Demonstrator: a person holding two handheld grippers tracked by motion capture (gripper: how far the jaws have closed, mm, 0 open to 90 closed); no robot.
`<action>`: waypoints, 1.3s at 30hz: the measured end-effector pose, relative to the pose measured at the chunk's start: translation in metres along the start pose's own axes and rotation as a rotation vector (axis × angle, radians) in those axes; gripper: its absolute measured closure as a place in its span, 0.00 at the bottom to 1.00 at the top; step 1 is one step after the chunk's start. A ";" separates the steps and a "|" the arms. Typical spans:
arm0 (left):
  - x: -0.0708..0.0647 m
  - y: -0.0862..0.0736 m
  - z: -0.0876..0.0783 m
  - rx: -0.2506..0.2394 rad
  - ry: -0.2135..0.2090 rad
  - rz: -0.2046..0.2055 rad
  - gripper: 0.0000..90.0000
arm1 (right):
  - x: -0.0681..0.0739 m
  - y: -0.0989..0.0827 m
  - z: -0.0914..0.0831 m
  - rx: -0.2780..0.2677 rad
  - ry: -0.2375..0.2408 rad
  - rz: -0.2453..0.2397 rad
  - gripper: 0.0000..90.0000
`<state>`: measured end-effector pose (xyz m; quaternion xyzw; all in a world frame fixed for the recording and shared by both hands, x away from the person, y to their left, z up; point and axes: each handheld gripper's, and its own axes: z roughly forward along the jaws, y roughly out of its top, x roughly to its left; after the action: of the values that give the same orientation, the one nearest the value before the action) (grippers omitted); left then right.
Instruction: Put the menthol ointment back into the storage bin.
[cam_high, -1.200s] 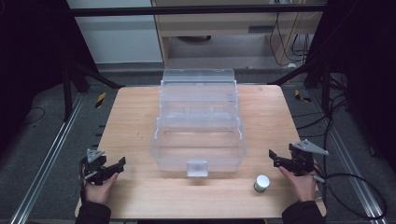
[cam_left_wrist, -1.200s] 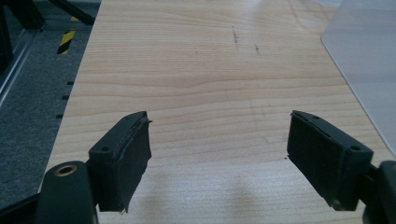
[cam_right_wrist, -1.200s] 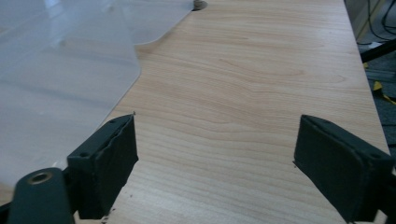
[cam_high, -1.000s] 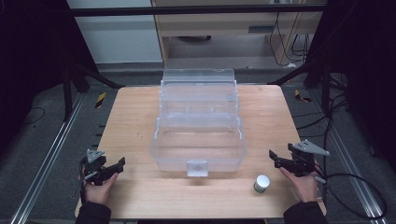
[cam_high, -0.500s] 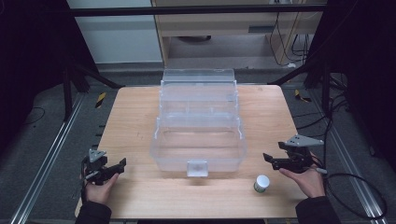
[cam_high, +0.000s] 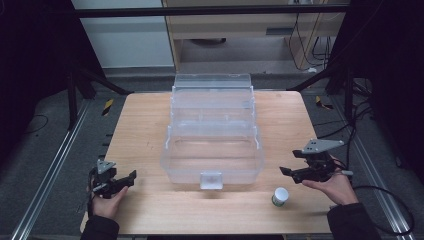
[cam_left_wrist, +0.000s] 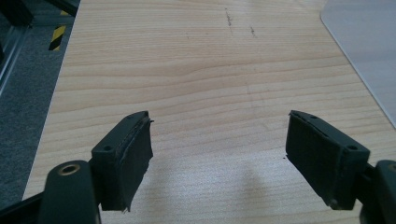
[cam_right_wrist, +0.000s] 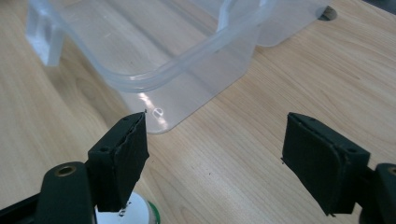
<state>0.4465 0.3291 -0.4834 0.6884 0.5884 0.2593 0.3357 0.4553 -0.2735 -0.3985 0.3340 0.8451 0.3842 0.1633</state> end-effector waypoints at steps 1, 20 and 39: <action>0.000 0.000 0.000 -0.001 0.000 0.000 0.25 | 0.000 0.002 -0.001 0.010 0.010 -0.013 0.25; -0.001 0.000 0.001 0.011 -0.007 0.008 0.25 | 0.020 0.021 0.000 0.241 0.166 -0.246 0.27; -0.001 0.000 0.001 0.016 -0.006 0.019 0.26 | 0.037 0.018 0.013 0.445 0.239 -0.392 0.34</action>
<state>0.4471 0.3279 -0.4834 0.6973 0.5828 0.2557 0.3297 0.4434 -0.2327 -0.3939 0.1448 0.9698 0.1876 0.0569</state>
